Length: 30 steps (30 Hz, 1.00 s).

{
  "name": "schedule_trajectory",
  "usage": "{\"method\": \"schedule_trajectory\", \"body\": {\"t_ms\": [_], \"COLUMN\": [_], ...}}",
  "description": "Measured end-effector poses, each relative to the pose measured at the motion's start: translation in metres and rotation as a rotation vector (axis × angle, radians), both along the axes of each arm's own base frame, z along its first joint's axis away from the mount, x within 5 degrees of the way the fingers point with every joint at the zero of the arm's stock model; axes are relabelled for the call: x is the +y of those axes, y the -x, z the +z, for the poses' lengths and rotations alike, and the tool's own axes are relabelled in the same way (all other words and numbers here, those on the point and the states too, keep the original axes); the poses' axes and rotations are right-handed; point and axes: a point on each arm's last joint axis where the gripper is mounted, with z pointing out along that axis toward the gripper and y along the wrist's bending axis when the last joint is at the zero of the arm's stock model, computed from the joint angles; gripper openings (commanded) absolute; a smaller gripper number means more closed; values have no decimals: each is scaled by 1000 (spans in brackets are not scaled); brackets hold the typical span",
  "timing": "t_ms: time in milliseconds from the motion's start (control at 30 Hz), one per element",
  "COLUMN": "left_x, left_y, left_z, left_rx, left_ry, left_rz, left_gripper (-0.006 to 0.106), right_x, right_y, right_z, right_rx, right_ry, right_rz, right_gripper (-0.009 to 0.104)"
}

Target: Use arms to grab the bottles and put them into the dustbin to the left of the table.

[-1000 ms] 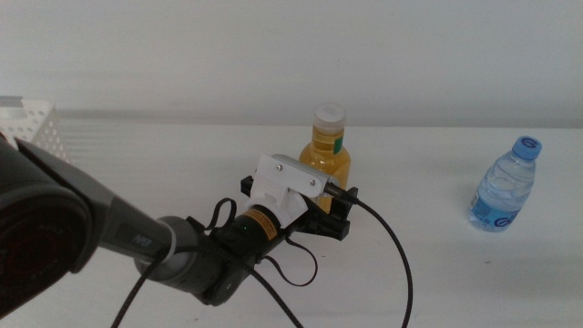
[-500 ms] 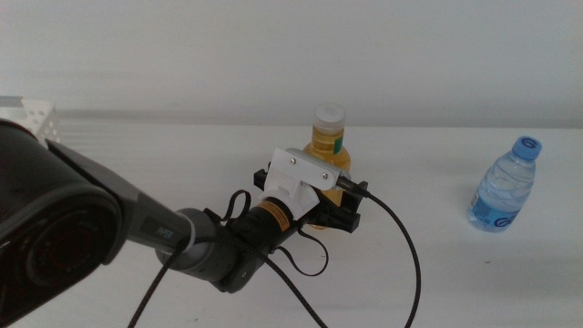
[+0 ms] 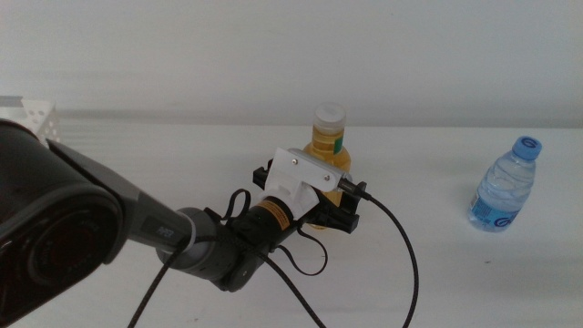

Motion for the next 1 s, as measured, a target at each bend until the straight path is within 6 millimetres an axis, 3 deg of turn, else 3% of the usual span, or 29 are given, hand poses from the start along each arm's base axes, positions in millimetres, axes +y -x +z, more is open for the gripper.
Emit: {"method": "schedule_trajectory", "body": {"t_ms": [133,200,500,767,1000], "left_x": [0,1,1,21,45], "left_y": [0,-1,-1,26,56], "left_z": [0,0,0,19,66], "left_rx": [2,5,-21,42,136], "left_ry": [3,4,-30,-90,-175], "left_rz": [7,13,9,5,7], "left_gripper": [86,75,-1,-2,-2], "right_x": [0,0,0,0,0], "right_y": [0,0,0,0,0], "right_z": [0,0,0,0,0], "right_rx": [0,0,0,0,0], "right_ry": [0,0,0,0,0], "right_rz": [0,0,0,0,0], "right_gripper": [87,87,87,87,87]}}
